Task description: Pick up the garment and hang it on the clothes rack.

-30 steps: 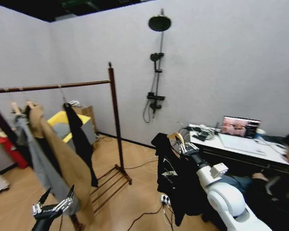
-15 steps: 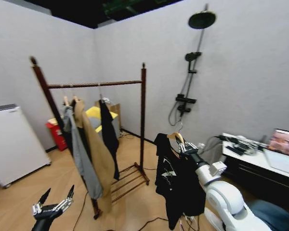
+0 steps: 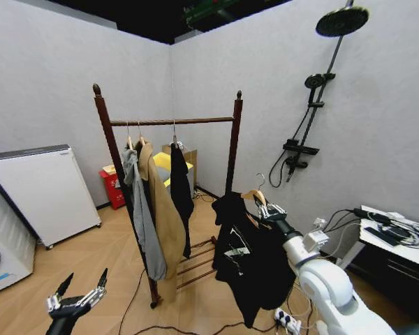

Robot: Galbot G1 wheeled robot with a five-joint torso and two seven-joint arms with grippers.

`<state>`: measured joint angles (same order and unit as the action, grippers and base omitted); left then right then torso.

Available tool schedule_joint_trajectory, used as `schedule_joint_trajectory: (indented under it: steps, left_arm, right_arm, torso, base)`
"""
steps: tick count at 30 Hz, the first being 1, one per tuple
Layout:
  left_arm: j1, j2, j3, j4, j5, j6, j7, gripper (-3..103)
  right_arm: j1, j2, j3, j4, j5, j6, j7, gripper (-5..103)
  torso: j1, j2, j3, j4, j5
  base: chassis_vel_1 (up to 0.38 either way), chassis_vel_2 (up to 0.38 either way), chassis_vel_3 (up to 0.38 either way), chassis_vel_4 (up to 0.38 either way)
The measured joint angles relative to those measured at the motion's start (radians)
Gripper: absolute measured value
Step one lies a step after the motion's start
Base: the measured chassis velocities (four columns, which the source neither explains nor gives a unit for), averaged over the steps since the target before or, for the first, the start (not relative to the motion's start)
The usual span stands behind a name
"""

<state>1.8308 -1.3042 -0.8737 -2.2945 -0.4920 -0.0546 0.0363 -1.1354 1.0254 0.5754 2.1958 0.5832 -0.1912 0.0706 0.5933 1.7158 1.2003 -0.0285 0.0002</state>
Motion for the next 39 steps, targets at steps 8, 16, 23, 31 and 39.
schedule_joint_trajectory:
  steps: [8, 16, 23, 31, 39]
  left_arm:
    - [0.0, 0.0, 0.0, 0.0, 0.0, 0.0, 0.0, 100]
    - [0.0, 0.0, 0.0, 0.0, 0.0, 0.0, 0.0, 100]
    - [0.0, 0.0, 0.0, 0.0, 0.0, 0.0, 0.0, 100]
    - [0.0, 0.0, 0.0, 0.0, 0.0, 0.0, 0.0, 100]
    - [0.0, 0.0, 0.0, 0.0, 0.0, 0.0, 0.0, 100]
  right_arm:
    - [0.025, 0.003, -0.016, -0.007, 0.0, -0.016, -0.033, 10]
    - [-0.01, 0.02, -0.016, 0.01, -0.015, -0.009, -0.059, 10]
    - [-0.001, 0.009, -0.017, -0.004, -0.006, 0.045, -0.179, 10]
    - [0.253, -0.047, -0.122, -0.09, 0.117, -0.049, -0.132, 10]
    - [0.608, -0.039, -0.364, -0.341, 0.142, -0.055, -0.078, 10]
  torso:
    - [0.0, 0.0, 0.0, 0.0003, -0.0003]
    - [0.0, 0.0, 0.0, 0.0003, -0.0003]
    - [0.001, 0.0, 0.0, 0.0004, -0.0004]
    - [0.0, 0.0, 0.0, 0.0, 0.0]
    - [0.0, 0.0, 0.0, 0.0003, -0.0003]
  base:
    - [0.0, 0.0, 0.0, 0.0]
    - [-0.066, 0.053, 0.061, -0.056]
    - [-0.155, 0.142, 0.158, -0.161]
    - [-0.049, 0.025, 0.013, -0.038]
    - [0.047, -0.016, -0.021, 0.034]
